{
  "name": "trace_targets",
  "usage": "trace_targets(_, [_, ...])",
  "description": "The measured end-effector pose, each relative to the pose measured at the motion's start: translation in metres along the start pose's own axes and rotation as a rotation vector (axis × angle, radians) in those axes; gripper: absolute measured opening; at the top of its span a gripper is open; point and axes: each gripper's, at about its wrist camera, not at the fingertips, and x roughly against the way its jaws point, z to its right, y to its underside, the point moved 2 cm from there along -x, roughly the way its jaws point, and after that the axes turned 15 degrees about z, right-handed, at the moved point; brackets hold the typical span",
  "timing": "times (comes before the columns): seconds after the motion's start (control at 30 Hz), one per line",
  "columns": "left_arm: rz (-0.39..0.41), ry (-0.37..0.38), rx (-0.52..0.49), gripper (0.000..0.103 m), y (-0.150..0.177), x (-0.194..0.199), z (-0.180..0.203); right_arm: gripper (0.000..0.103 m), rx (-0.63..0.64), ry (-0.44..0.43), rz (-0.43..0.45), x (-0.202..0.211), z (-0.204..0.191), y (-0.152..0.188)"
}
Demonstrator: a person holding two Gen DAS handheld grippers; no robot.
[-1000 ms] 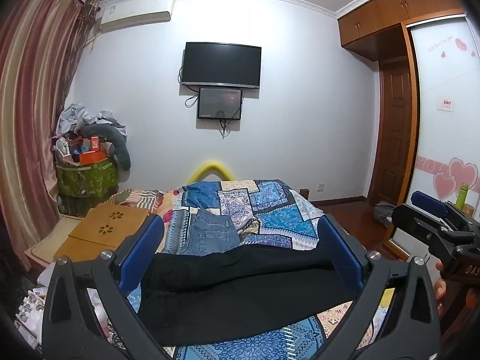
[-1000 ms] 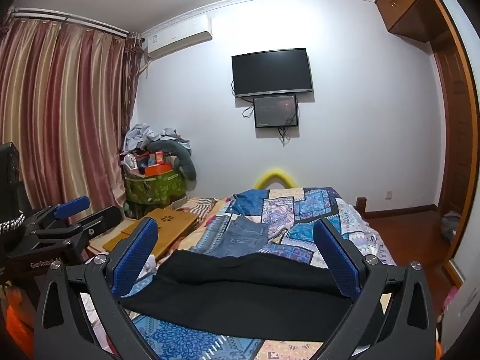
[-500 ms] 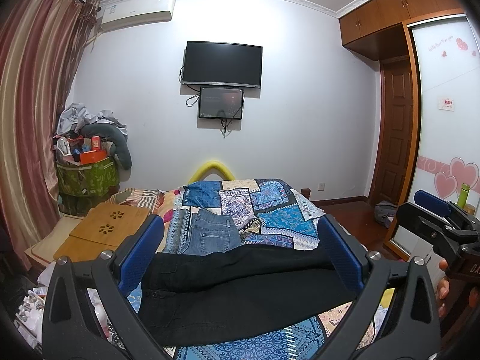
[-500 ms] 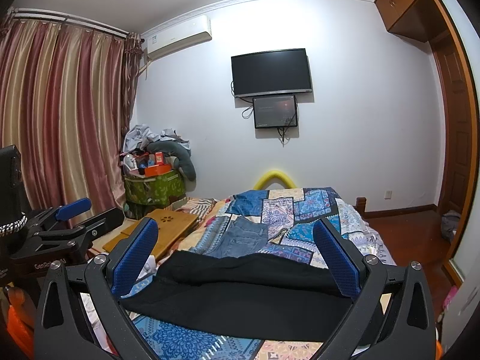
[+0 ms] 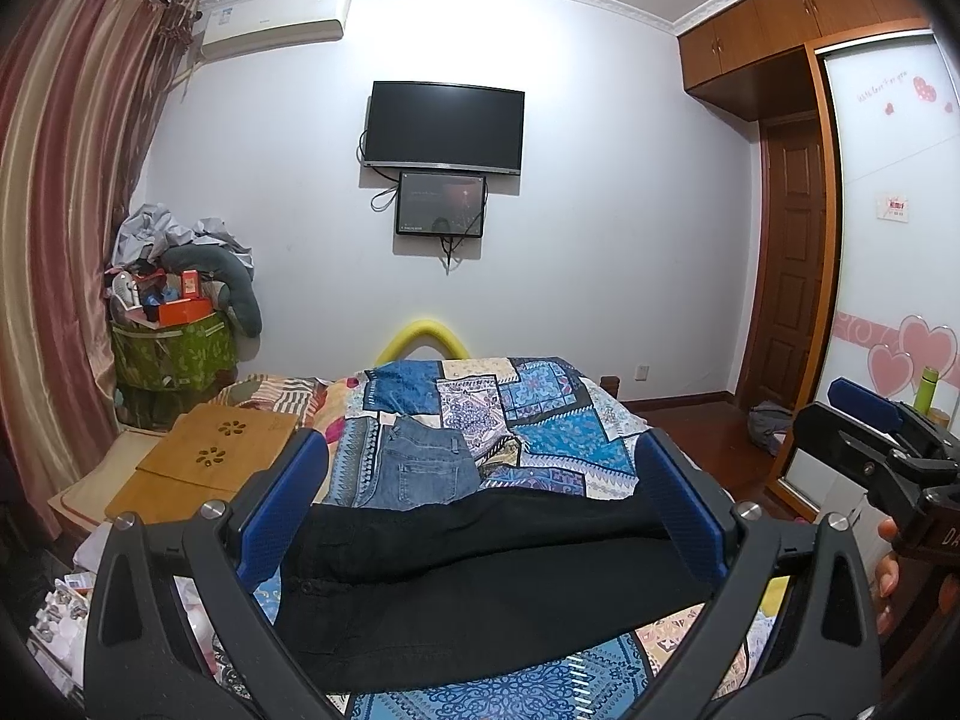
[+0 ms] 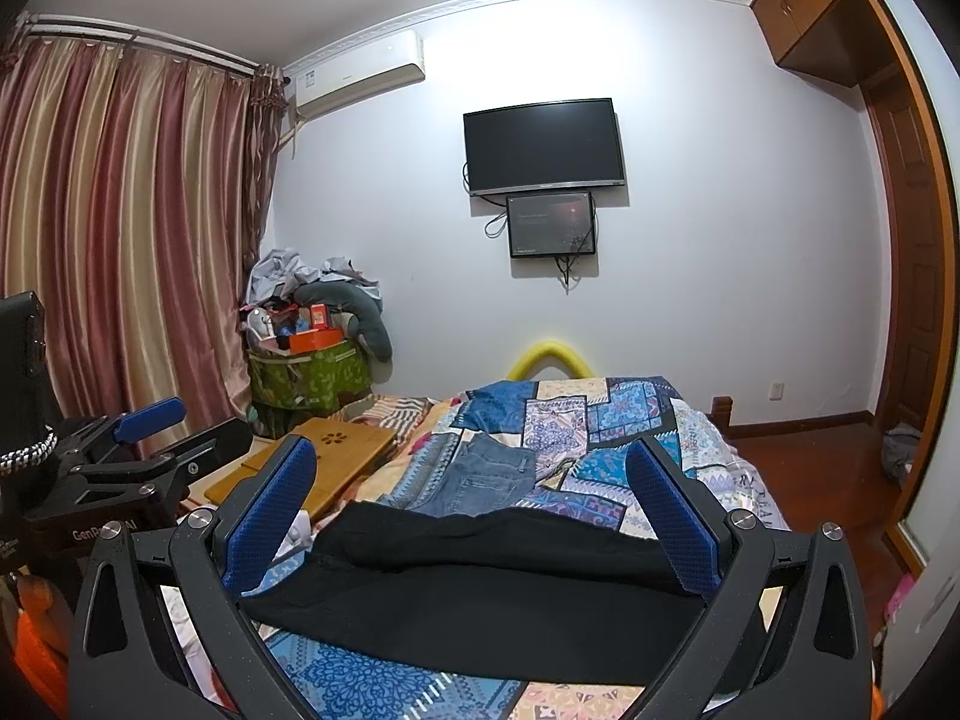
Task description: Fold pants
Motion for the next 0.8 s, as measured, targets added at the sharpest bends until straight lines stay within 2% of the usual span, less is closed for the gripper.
trace_targets(0.8, [0.006, -0.016, 0.001, 0.103, 0.002, -0.0041, -0.0012, 0.103, 0.003, 0.001, -0.003, -0.0005, -0.0013, -0.0006])
